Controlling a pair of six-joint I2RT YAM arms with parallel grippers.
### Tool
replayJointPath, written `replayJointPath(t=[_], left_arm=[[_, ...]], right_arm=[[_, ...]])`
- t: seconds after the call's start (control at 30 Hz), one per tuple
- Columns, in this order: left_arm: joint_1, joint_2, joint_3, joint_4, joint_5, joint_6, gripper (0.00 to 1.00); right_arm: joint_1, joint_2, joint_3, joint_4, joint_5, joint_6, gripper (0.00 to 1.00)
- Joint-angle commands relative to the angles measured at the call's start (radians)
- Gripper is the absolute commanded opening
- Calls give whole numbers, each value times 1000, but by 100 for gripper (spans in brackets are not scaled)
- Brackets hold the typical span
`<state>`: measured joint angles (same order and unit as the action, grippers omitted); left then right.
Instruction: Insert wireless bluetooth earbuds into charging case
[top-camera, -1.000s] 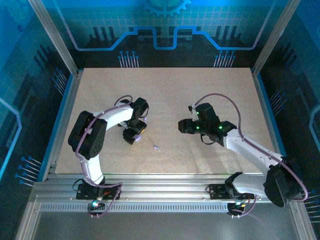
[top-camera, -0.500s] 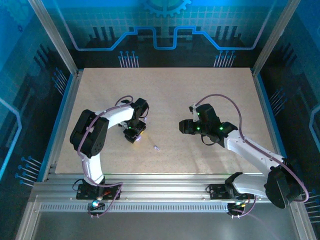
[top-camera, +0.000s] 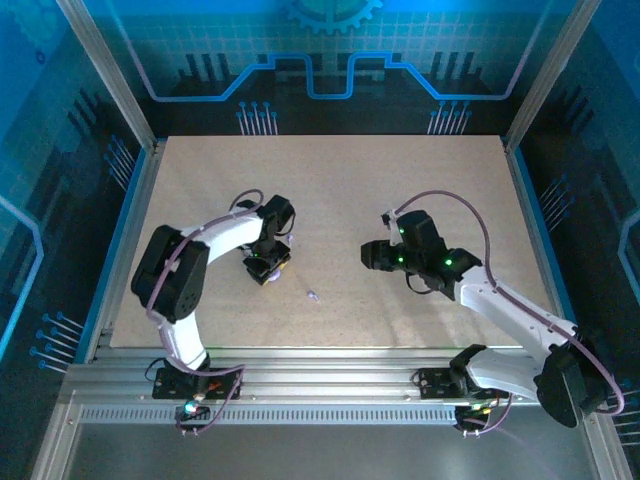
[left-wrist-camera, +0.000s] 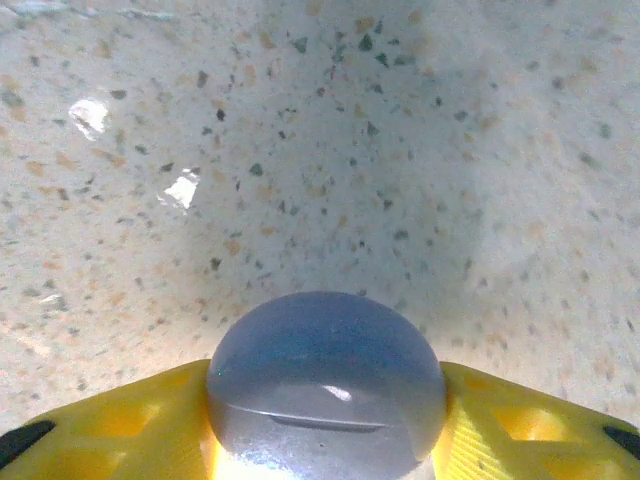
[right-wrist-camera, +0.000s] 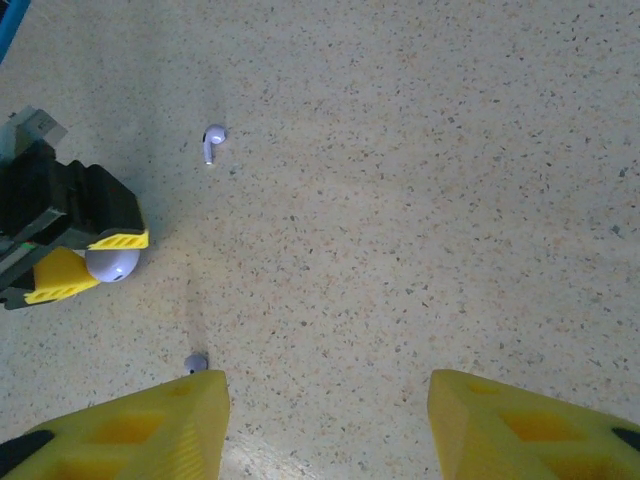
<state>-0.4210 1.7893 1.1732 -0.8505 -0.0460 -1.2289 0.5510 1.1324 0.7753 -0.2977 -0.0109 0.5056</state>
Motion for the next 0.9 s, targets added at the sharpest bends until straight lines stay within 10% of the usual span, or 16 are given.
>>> replayJointPath(t=[0.0,0.6,0.87], left_arm=[[-2,-138,-50,17,-5,124,48],[-100,-382,-73,76,51,864,40],[-213,-447,-111,137,-19,1180,43]], right_arm=[[15,-32,-8,-3,-22,-16,55],[-15,-63,34,-39,-189,-82,53],[-119,-16,99,-129,-480,-137,53]])
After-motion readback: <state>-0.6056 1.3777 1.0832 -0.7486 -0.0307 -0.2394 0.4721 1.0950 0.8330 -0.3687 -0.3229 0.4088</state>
